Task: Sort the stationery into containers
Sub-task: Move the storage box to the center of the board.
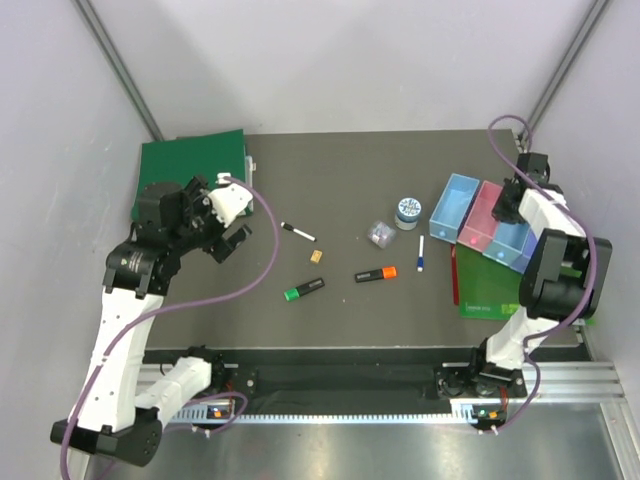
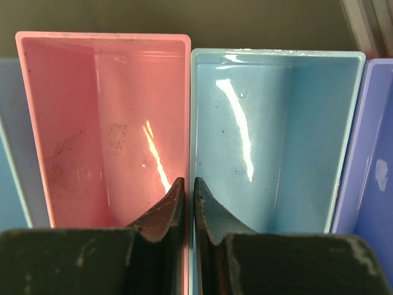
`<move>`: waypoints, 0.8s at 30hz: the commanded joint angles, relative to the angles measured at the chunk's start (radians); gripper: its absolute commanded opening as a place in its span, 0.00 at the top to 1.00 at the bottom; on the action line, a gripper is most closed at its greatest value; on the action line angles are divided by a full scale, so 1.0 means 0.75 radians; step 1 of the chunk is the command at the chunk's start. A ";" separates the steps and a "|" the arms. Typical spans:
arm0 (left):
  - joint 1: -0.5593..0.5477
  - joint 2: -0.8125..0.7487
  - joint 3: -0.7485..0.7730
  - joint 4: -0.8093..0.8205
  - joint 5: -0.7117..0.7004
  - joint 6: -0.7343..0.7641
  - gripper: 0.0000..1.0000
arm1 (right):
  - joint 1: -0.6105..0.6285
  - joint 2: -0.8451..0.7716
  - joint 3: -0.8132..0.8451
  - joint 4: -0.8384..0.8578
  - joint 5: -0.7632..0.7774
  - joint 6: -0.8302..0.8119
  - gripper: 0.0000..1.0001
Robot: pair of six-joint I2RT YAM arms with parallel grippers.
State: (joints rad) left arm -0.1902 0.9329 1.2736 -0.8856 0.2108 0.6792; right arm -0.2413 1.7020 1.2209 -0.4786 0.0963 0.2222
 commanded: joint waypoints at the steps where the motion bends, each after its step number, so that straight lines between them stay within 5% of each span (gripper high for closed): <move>1: -0.004 -0.043 0.024 -0.069 -0.027 0.005 0.01 | 0.013 0.093 0.229 0.078 0.052 0.031 1.00; 24: -0.004 0.039 0.032 -0.122 -0.134 -0.036 0.01 | 0.244 0.665 0.793 0.121 0.227 -0.165 1.00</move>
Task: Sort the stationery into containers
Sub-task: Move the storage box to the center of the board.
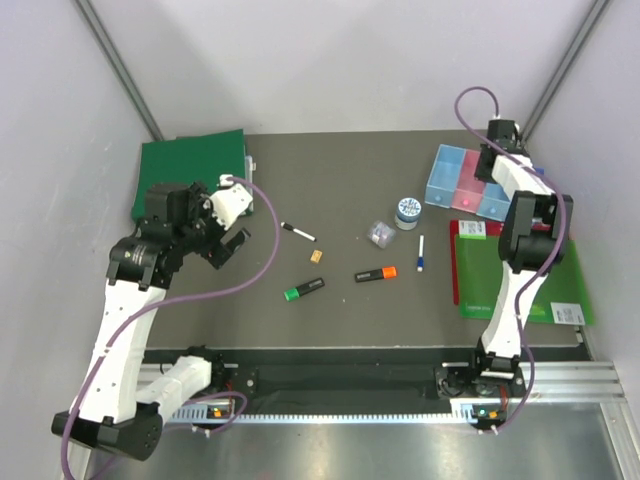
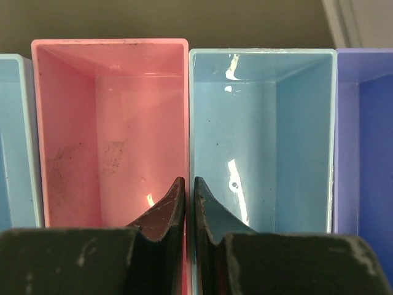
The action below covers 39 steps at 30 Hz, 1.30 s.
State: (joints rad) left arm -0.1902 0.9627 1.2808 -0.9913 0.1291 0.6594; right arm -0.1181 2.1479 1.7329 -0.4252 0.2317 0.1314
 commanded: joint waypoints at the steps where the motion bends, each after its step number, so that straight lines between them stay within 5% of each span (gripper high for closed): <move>1: -0.004 -0.003 0.010 0.023 -0.027 -0.006 0.01 | 0.092 0.083 0.123 0.053 0.053 -0.052 1.00; 17: -0.004 -0.015 -0.071 0.068 0.004 -0.041 0.01 | 0.407 0.214 0.299 0.119 0.125 -0.165 1.00; 39: -0.004 -0.087 -0.121 0.054 0.051 -0.079 0.01 | 0.722 0.314 0.494 0.098 0.104 -0.050 1.00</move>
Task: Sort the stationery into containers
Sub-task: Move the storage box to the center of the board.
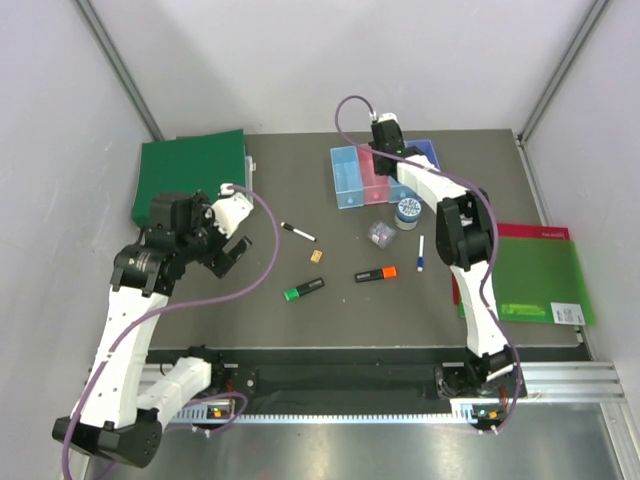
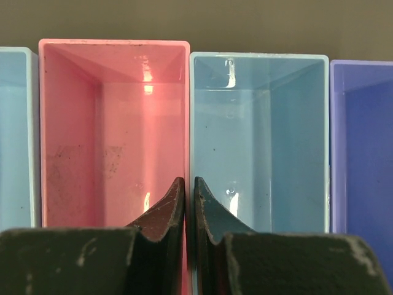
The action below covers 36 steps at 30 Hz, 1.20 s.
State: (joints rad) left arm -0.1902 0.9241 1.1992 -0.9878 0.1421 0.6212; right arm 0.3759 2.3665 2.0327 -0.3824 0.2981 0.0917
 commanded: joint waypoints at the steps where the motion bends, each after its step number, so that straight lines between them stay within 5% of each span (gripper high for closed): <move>1: -0.004 -0.042 -0.016 0.051 0.031 -0.027 0.01 | 0.069 0.037 0.104 0.042 0.016 0.000 1.00; 17: -0.004 -0.146 -0.112 0.078 0.021 0.020 0.01 | 0.231 0.091 0.114 0.058 0.020 -0.018 0.97; 20: -0.004 -0.162 -0.124 0.084 0.025 0.023 0.01 | 0.249 0.062 0.096 0.060 0.022 -0.026 0.83; 24: -0.002 -0.171 -0.124 0.100 0.040 0.016 0.01 | 0.256 -0.005 0.039 0.070 0.024 -0.053 0.40; 27: -0.004 -0.169 -0.108 0.108 0.054 -0.004 0.01 | 0.253 -0.091 -0.008 0.086 0.026 -0.083 0.29; 36: -0.004 -0.199 -0.047 0.094 0.060 0.020 0.01 | 0.264 -0.506 -0.210 0.142 0.067 -0.224 0.23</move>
State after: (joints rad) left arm -0.1902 0.8036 1.1137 -0.9634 0.1684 0.6270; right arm 0.5617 2.2227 1.9213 -0.3477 0.3157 -0.0055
